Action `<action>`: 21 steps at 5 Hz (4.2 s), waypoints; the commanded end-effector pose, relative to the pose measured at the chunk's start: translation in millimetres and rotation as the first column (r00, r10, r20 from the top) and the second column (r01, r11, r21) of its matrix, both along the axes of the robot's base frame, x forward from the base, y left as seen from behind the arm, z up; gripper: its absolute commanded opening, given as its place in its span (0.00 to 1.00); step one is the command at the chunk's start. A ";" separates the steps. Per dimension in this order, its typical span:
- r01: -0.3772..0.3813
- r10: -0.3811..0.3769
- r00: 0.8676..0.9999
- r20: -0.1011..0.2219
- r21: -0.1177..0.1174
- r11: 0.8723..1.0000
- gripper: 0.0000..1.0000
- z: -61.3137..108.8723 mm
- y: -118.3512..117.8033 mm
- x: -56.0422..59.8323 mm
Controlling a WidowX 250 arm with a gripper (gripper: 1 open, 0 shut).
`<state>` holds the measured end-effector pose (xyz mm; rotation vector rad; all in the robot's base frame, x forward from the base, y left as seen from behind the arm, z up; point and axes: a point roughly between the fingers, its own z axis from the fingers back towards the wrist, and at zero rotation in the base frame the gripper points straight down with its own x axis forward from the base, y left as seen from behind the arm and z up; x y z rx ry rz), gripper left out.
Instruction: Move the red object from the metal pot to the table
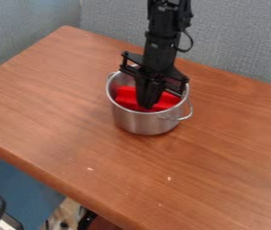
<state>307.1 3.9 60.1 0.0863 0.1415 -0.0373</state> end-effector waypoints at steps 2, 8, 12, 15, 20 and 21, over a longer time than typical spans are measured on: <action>0.001 -0.001 0.999 0.032 0.008 1.000 0.00 5.9 1.8 4.4; 0.009 -0.008 0.997 0.079 -0.010 1.000 0.00 21.7 -3.3 5.0; 0.027 -0.011 0.976 0.218 -0.074 0.997 1.00 88.0 -13.0 6.6; 0.008 0.006 0.983 0.181 -0.079 0.997 1.00 73.3 -14.5 2.9; -0.026 0.030 0.991 0.132 -0.026 0.999 1.00 34.8 -13.3 0.4; -0.025 0.027 0.992 0.122 -0.018 1.000 1.00 28.8 -16.1 -0.2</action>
